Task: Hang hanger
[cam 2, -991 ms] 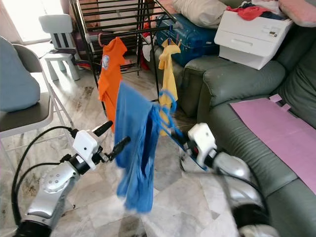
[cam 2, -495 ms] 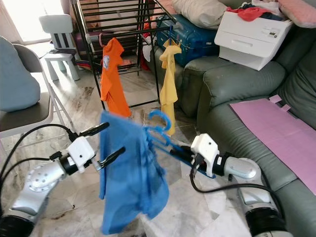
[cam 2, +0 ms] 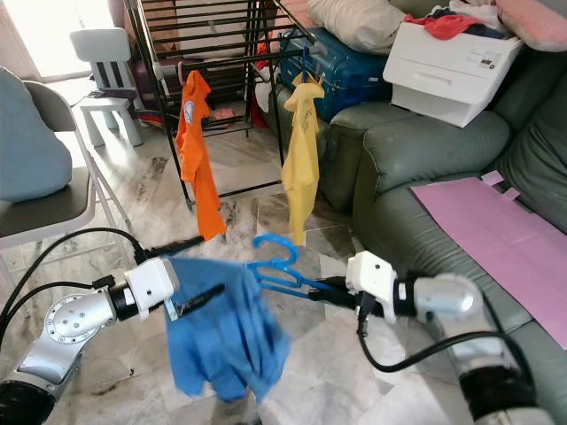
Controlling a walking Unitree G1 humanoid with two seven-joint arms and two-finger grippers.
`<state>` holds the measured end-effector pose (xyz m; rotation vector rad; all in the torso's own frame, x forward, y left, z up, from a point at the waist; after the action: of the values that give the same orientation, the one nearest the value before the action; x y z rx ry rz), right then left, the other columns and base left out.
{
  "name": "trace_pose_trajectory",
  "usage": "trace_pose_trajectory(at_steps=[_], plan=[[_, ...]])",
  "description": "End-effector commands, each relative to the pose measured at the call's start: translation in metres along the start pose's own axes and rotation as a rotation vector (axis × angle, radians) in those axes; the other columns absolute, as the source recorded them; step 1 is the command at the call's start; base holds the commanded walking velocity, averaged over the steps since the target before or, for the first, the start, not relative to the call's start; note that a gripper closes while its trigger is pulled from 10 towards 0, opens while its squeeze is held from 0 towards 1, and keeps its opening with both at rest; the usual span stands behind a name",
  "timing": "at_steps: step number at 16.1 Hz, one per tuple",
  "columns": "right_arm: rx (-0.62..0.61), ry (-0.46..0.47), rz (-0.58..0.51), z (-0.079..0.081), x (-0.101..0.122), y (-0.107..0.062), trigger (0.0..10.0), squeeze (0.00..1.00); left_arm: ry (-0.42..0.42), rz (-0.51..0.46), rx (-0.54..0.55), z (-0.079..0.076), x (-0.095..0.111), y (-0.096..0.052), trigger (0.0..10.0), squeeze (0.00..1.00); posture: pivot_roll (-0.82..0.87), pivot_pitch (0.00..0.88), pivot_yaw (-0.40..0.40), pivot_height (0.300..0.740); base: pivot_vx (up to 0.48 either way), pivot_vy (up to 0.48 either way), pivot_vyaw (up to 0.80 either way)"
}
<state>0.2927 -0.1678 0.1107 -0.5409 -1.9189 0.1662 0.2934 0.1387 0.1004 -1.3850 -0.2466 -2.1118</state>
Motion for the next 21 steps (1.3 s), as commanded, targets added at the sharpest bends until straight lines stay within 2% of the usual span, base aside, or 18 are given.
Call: trace_pose_trajectory(at_steps=[1, 2, 3, 4, 10, 21], plan=[[0.036, -0.083, -0.02, -0.006, 0.013, 0.001, 10.0, 0.0, 0.016, 0.02, -0.038, 0.001, -0.001, 0.0, 10.0, 0.11, -0.1, 0.0, 0.015, 0.74, 0.0, 0.0, 0.0], [0.051, -0.094, -0.017, -0.006, 0.014, 0.001, 10.0, 0.0, 0.011, 0.021, -0.052, 0.0, -0.002, 0.0, 8.1, 0.0, -0.1, 0.0, 0.016, 0.74, 0.0, 0.0, 0.0], [0.099, -0.127, -0.007, -0.007, 0.017, 0.0, 10.0, 0.0, -0.002, 0.032, -0.076, 0.0, -0.004, 0.0, 2.3, 0.0, -0.1, 0.0, 0.018, 0.74, 0.0, 0.0, 0.0], [0.106, -0.133, -0.004, -0.007, 0.017, -0.001, 10.0, 0.0, -0.008, 0.035, -0.082, -0.001, -0.005, 0.0, 0.0, 0.0, -0.1, 0.0, 0.018, 0.74, 0.0, 0.0, 0.0], [0.154, -0.181, 0.031, -0.009, 0.014, -0.004, 10.0, 0.0, -0.078, 0.088, -0.203, -0.008, -0.015, -0.003, 0.0, 0.0, -0.1, 0.0, 0.027, 0.74, 0.0, 0.0, 0.0], [0.145, -0.187, 0.019, -0.005, 0.01, 0.005, 10.0, 0.0, -0.101, 0.106, -0.267, 0.001, -0.013, -0.005, 0.0, 0.0, -0.09, 0.0, 0.039, 0.74, 0.0, 0.0, 0.0]])
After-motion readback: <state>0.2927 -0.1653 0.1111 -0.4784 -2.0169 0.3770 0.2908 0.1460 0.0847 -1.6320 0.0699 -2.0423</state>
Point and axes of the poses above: a point about 5 cm out from each wrist's last joint towards the gripper, its own y axis pointing out of the wrist towards the gripper, its own x axis along the axis of the wrist's last joint, z = x × y, the point moved 3 cm from there along y, pointing out of the wrist towards the gripper, and after that the axes turned 7 degrees about -y, right-handed, at the moved point
